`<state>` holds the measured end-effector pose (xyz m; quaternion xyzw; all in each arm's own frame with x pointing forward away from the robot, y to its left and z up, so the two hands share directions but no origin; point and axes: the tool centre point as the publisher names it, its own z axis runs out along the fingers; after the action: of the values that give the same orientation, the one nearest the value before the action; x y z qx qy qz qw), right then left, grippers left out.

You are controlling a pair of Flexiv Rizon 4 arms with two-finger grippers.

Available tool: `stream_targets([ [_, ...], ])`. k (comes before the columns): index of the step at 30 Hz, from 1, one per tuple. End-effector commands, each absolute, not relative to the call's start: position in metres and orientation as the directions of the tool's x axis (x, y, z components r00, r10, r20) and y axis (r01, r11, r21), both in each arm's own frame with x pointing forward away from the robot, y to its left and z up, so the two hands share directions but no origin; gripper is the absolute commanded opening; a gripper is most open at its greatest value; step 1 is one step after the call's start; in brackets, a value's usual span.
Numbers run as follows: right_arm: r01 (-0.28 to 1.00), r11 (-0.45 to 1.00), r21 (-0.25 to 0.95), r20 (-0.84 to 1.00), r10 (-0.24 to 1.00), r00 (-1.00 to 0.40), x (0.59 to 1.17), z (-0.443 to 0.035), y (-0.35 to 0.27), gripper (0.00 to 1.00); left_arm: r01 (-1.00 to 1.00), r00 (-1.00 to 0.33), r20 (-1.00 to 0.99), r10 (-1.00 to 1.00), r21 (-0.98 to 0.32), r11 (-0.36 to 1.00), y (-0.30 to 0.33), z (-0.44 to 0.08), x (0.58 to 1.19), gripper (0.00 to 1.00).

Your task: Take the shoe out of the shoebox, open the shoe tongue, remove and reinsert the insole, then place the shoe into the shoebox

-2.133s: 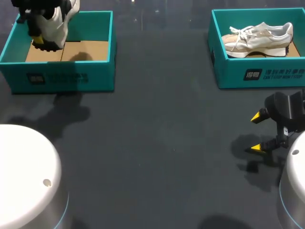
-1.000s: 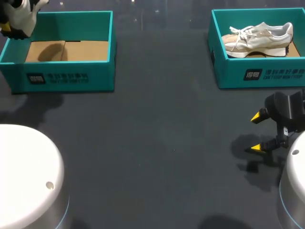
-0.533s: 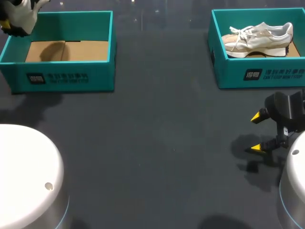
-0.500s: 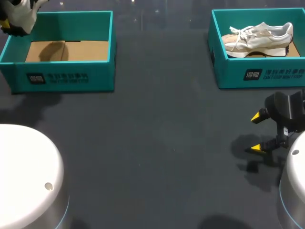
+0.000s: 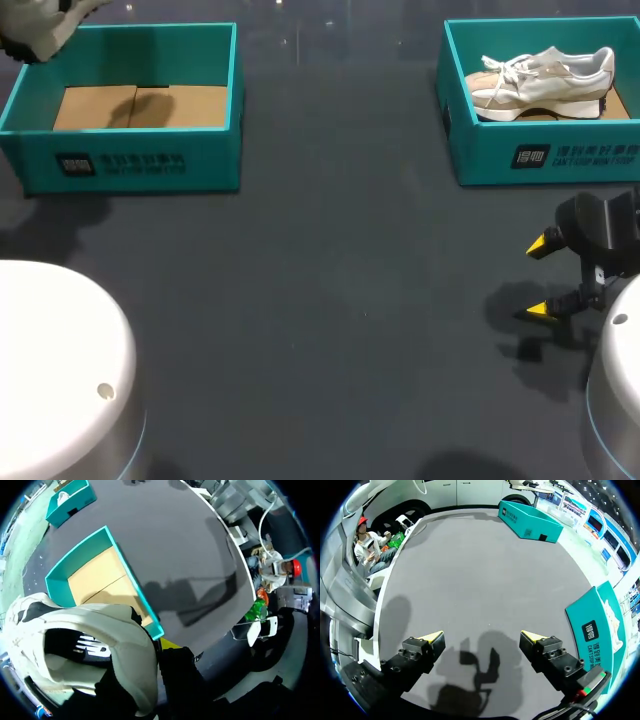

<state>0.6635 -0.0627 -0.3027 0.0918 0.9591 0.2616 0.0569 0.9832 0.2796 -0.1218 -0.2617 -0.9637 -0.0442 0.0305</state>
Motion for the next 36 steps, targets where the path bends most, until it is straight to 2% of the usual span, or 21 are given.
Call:
stream_targets([
  [1, 0.146, 0.847, 0.511, -0.064, 0.207, -0.976, 0.661, -0.302, -0.063, 1.00, 0.740, -0.667, 0.053, 0.743, 0.163, 0.652, 0.283, -0.123, 0.977, 0.00],
  [11, 0.146, 0.847, 0.511, -0.064, 0.207, -0.976, 0.661, -0.302, -0.063, 1.00, 0.740, -0.667, 0.053, 0.743, 0.163, 0.652, 0.283, -0.123, 0.977, 0.00],
  [16, 0.146, 0.847, 0.511, -0.064, 0.207, -0.976, 0.661, -0.302, -0.063, 1.00, 0.867, -0.498, 0.067, 0.865, 0.078, 0.493, 0.297, -0.132, 1.000, 0.00],
  [17, 0.146, 0.847, 0.511, -0.064, 0.207, -0.976, 0.661, -0.302, -0.063, 1.00, 0.912, -0.409, 0.070, 0.910, 0.045, 0.407, 0.299, -0.133, 1.005, 0.00],
  [20, 0.146, 0.847, 0.511, -0.064, 0.207, -0.976, 0.661, -0.302, -0.063, 1.00, 0.965, -0.263, 0.142, 0.954, 0.030, 0.261, 0.306, -0.136, 1.017, 0.00],
  [31, 0.146, 0.847, 0.511, -0.064, 0.207, -0.976, 0.661, -0.302, -0.063, 1.00, 0.962, -0.273, 0.156, 0.949, 0.019, 0.273, 0.310, -0.136, 1.024, 0.00],
  [36, 0.146, 0.847, 0.511, -0.064, 0.207, -0.976, 0.661, -0.302, -0.063, 1.00, 0.976, -0.217, 0.176, 0.960, 0.041, 0.213, 0.305, -0.152, 1.031, 0.00],
])
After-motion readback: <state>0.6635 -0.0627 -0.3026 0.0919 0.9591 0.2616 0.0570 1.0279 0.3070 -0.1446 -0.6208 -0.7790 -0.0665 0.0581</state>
